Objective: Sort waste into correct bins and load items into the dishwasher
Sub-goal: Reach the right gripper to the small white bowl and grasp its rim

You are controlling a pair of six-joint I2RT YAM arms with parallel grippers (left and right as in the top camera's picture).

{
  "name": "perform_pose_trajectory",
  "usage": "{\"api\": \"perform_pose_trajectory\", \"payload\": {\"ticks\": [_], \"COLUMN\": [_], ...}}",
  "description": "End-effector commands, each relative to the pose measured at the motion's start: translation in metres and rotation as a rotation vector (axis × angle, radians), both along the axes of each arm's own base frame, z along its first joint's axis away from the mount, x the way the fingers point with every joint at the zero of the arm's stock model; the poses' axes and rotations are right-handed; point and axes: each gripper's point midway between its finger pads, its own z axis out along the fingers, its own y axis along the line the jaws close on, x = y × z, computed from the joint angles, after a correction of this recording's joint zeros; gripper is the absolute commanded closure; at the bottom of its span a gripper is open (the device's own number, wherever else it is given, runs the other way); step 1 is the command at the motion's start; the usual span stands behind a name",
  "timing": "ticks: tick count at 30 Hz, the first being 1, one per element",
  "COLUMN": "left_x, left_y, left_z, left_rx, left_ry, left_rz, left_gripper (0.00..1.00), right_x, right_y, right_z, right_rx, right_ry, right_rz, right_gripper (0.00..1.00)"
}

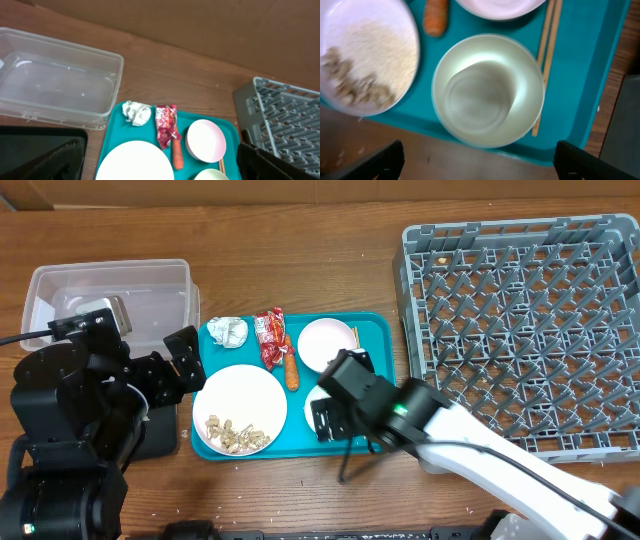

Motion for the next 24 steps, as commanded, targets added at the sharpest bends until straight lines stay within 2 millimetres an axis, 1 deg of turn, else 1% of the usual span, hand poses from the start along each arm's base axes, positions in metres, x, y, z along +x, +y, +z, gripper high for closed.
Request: {"api": "perform_pose_trajectory", "payload": {"ticks": [1,3,7,11,13,16,17,18,21,24], "left_x": [-0.003,-0.003,-0.005,-0.007,-0.007,-0.007,-0.007,-0.007,-0.008,-0.009], "left_y": [0.008,0.008,0.008,0.008,0.008,0.008,0.008,0.008,0.008,0.008], "left_z": [0.005,0.004,0.002,-0.001,-0.003,-0.003,-0.003,-0.003,-0.004,-0.006], "left_rx": [0.004,0.004,0.003,0.002,0.002,0.002,0.002,0.002,0.002,0.002], "left_ry": [-0.008,-0.003,0.009,0.024,0.031,0.030,0.030,0.031,0.036,0.046], "left_rz": [0.049,0.049,0.049,0.049,0.049,0.049,0.049,0.049,0.049,0.049], "left_gripper": [0.00,0.00,0.00,0.00,0.00,0.00,0.00,0.00,0.00,0.00], "right_x": [0.026,0.029,0.030,0.032,0.032,0.028,0.027,0.026,0.025,0.025], "right_y": [-0.002,0.004,0.014,0.017,0.021,0.026,0.027,0.026,0.025,0.024], "right_z": [-0.012,-0.022,-0.032,-0.042,-0.046,-0.055,-0.058,-0.060,-0.060,-0.053], "right_rx": [-0.054,-0.057,-0.039,-0.039,-0.034,-0.023,-0.027,-0.034,-0.037,-0.029], "right_ry": [-0.055,-0.046,-0.025,-0.014,-0.008,0.030,0.041,0.047,0.052,0.046], "right_rz": [-0.097,-0.081,-0.065,-0.071,-0.068,-0.055,-0.053,-0.054,-0.060,-0.062], "right_gripper": [0.04,0.06,0.12,0.17,0.17,0.22,0.26,0.27,0.30,0.35]}}
